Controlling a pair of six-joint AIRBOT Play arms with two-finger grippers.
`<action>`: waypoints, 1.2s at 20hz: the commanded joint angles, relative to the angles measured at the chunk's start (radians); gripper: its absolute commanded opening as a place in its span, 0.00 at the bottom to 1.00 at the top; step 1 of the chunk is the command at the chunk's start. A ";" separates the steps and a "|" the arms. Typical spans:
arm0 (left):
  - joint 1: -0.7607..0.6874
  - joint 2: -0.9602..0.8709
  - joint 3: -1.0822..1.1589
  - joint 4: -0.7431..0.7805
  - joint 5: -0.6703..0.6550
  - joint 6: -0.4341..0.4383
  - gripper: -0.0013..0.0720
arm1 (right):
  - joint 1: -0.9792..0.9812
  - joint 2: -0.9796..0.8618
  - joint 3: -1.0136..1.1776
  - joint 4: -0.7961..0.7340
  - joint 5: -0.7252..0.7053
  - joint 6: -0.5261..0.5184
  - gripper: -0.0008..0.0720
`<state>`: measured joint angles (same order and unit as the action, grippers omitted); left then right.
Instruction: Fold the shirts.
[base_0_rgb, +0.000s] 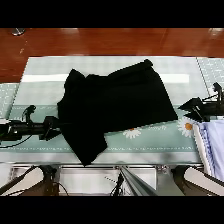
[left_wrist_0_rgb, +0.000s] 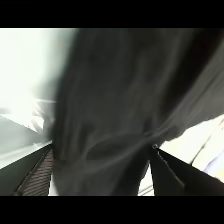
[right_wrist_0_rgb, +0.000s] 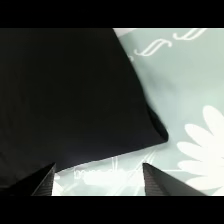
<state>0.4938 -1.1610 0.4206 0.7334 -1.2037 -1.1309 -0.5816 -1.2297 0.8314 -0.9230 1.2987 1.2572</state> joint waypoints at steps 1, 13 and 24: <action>-0.113 -0.025 -0.006 -0.016 0.061 0.023 0.97 | -0.001 0.002 -0.003 0.001 -0.009 0.021 0.86; -0.171 -0.045 0.018 -0.024 0.066 0.027 0.06 | 0.000 -0.041 -0.003 -0.175 0.019 0.126 0.86; -0.172 -0.045 0.018 -0.039 0.078 0.027 0.06 | 0.002 -0.211 -0.002 0.005 -0.084 0.091 0.86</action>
<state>0.3222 -1.2049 0.4370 0.6964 -1.1267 -1.1034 -0.5819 -1.4071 0.8291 -0.9607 1.2385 1.3537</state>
